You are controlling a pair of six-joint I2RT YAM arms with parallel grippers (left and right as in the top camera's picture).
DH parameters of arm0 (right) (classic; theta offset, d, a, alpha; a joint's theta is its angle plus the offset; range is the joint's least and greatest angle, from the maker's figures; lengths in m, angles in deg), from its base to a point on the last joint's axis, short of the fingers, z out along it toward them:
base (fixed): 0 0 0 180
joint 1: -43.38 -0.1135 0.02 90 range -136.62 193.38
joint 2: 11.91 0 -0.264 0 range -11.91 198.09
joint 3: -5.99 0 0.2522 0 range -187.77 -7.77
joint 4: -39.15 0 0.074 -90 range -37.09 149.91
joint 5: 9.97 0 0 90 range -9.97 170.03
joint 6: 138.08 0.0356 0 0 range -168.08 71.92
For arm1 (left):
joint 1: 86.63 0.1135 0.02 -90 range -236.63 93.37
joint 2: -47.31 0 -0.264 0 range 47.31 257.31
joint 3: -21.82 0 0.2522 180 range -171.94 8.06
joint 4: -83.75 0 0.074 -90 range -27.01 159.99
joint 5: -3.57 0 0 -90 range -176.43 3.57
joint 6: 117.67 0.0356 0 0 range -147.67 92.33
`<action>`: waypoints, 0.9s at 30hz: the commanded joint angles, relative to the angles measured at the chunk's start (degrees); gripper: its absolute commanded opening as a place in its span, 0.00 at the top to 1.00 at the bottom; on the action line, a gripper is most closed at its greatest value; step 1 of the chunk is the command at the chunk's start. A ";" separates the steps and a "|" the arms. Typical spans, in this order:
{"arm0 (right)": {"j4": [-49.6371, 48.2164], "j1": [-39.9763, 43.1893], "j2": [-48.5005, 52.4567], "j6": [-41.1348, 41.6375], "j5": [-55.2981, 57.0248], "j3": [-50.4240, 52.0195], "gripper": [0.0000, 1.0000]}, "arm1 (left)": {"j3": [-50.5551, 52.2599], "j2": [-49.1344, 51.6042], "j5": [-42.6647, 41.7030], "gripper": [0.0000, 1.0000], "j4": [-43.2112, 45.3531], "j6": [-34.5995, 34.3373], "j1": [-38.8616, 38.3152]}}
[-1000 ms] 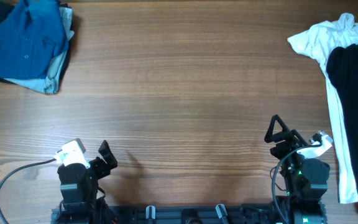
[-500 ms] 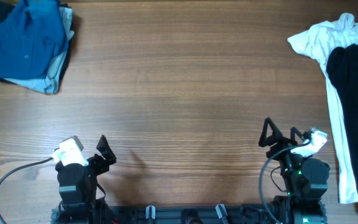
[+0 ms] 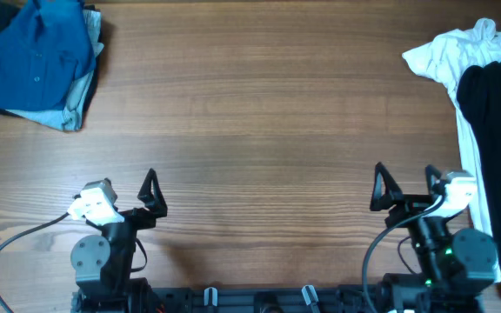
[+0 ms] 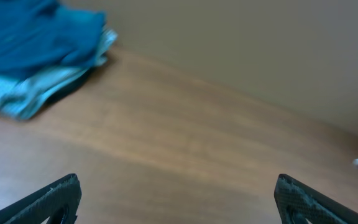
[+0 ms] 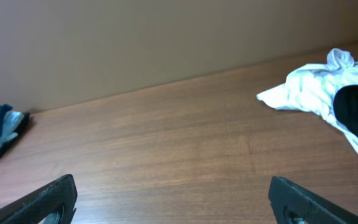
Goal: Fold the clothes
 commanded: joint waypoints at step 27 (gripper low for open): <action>50.47 -0.02 47.32 -0.68 -9.27 -49.18 0.00 | -42.40 7.67 -20.55 0.00 -26.86 7.30 -0.33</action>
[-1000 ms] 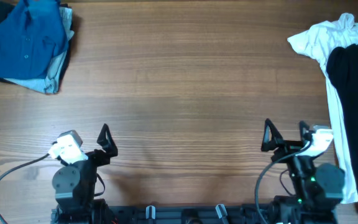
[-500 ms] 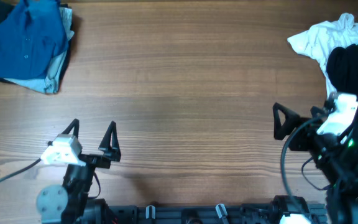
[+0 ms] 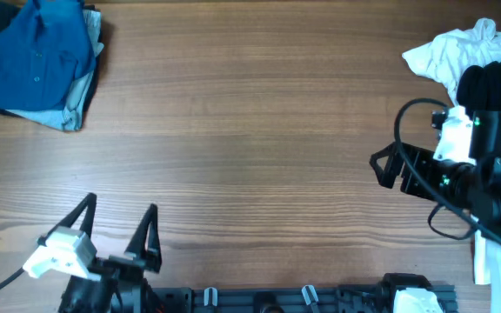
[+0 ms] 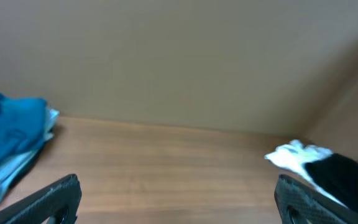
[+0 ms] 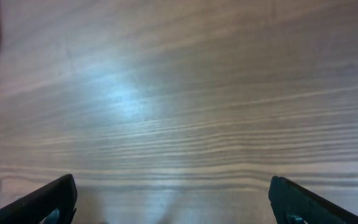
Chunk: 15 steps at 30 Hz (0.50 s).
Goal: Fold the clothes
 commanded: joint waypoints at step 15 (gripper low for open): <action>1.70 -0.02 -2.14 -8.00 9.18 -1.40 0.00 | -6.86 3.61 -16.00 0.00 -8.48 1.14 -0.33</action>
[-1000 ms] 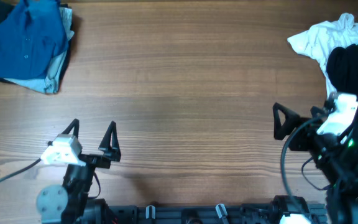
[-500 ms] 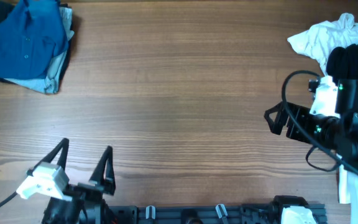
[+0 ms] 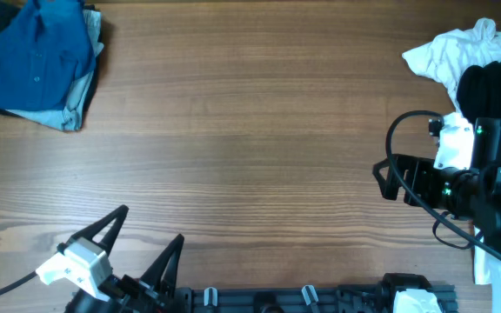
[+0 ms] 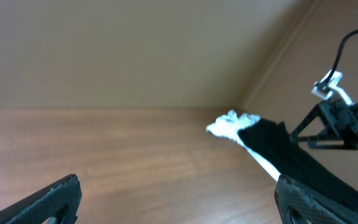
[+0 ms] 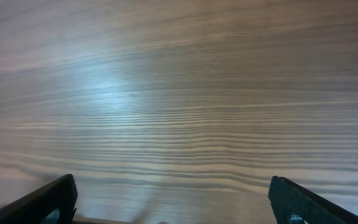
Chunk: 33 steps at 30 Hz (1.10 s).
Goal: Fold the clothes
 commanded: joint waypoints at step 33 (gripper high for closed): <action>-14.14 7.67 34.88 -0.90 12.76 -22.45 0.00 | -0.66 26.77 2.58 0.00 -9.99 1.11 -0.39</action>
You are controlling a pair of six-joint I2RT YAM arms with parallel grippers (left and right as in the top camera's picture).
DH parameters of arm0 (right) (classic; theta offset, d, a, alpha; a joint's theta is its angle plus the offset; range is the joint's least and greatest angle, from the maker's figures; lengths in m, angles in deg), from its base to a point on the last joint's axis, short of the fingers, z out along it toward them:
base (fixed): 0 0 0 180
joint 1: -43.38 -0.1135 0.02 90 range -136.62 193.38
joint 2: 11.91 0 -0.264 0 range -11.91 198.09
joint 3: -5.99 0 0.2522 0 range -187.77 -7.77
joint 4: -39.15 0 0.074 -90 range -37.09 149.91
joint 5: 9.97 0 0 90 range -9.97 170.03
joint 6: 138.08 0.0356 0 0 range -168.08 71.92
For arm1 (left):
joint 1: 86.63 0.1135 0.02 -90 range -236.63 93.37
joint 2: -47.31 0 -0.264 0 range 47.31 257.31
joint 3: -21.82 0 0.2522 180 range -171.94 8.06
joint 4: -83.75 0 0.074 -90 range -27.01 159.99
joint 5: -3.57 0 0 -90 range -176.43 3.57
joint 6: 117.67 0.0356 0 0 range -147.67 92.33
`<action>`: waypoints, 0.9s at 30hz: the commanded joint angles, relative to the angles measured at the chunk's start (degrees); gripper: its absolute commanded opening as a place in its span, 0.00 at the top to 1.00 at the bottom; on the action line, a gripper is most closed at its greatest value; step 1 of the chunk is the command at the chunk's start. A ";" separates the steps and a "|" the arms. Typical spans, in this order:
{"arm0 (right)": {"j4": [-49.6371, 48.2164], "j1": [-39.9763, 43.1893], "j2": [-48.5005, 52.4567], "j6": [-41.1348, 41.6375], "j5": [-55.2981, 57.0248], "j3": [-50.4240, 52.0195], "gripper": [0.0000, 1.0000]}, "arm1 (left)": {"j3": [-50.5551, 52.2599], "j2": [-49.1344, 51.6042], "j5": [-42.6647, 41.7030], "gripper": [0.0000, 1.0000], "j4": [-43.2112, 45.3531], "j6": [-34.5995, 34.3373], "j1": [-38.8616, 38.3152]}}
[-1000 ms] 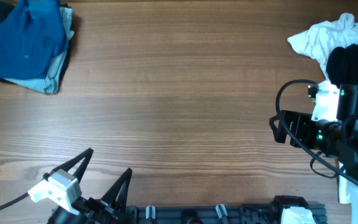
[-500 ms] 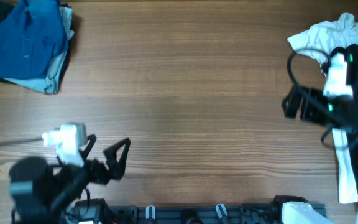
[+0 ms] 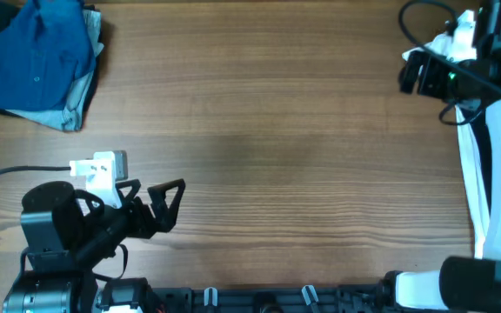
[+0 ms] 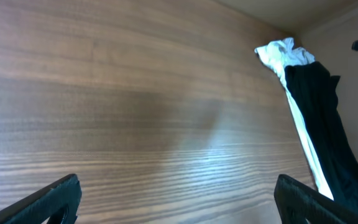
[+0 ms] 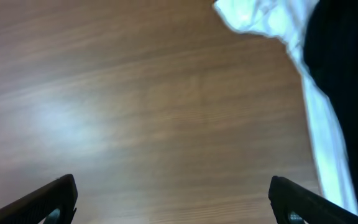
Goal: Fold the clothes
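A crumpled white garment lies at the table's far right with a black garment draped over it; the left wrist view shows the same white garment and black garment. Overhead, only a white strip shows beside the right arm. My right gripper hangs open just left of the pile, and in its own view the right gripper holds nothing. My left gripper is open over bare wood at front left, empty in its own view too.
A stack of blue clothes sits at the far left corner. The wooden table spans the view, and the right arm's white link lies along the right edge over the garments.
My right gripper has gone from the table's mid-right to the far right, beside the white garment. The left arm has risen from the front edge, its gripper now pointing right.
Both arms first sat at the front edge with open grippers. Then the right arm was up over the table's right side looking down at wood, while the left stayed low and turned rightward. Now the right gripper is by the garment pile, still empty.
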 commanded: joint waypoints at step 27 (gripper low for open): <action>-5.81 11.28 7.23 5.46 12.46 -0.85 0.00 | -0.55 -0.31 -1.46 0.00 -0.57 0.85 -8.04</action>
